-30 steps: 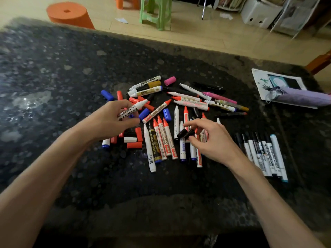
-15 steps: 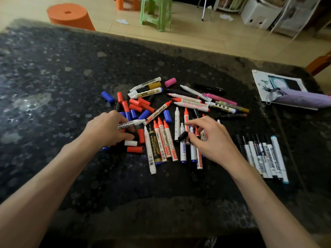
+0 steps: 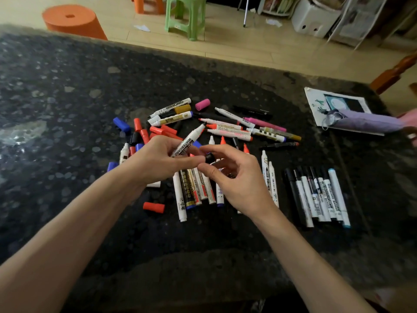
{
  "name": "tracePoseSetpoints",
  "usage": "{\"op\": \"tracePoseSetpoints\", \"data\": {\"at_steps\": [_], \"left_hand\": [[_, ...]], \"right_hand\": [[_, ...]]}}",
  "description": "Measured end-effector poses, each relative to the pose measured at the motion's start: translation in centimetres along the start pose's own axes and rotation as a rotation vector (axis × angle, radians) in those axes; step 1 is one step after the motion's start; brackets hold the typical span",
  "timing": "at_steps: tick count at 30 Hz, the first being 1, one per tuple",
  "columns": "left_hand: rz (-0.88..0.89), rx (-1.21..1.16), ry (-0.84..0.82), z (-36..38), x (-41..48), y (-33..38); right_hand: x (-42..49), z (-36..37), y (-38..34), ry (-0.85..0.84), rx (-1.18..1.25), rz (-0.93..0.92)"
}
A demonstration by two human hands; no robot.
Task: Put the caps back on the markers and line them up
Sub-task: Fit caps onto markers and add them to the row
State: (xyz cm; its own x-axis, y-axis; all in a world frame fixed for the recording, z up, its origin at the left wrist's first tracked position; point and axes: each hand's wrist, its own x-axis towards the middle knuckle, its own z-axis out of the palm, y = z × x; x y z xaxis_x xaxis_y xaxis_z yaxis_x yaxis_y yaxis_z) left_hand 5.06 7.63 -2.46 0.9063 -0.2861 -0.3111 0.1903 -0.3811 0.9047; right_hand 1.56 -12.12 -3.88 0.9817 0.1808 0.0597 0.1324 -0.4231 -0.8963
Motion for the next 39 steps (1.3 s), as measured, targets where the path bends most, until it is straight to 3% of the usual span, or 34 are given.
{"op": "tracePoseSetpoints", "data": {"at_steps": [7, 12, 17, 27, 33, 39], "left_hand": [[0.031, 0.011, -0.084, 0.9, 0.3, 0.2], [0.082, 0.197, -0.13, 0.9, 0.6, -0.4], [0.099, 0.254, -0.151, 1.1, 0.3, -0.2], [0.163, 0.275, -0.17, 1.3, 0.5, -0.6], [0.265, 0.316, -0.051, 1.3, 0.4, -0.4], [0.284, 0.371, -0.028, 1.6, 0.5, -0.6]], "right_hand": [[-0.3, -1.4, 0.5, 0.138, 0.209, 0.111], [-0.4, -2.6, 0.2, 0.279, 0.338, 0.284], [-0.5, -3.3, 0.0, 0.361, 0.444, 0.338], [-0.6, -2.7, 0.3, 0.187, 0.345, 0.267], [-0.1, -3.7, 1.0, 0.074, 0.099, 0.102], [-0.6, -2.7, 1.3, 0.152, 0.053, -0.019]]}}
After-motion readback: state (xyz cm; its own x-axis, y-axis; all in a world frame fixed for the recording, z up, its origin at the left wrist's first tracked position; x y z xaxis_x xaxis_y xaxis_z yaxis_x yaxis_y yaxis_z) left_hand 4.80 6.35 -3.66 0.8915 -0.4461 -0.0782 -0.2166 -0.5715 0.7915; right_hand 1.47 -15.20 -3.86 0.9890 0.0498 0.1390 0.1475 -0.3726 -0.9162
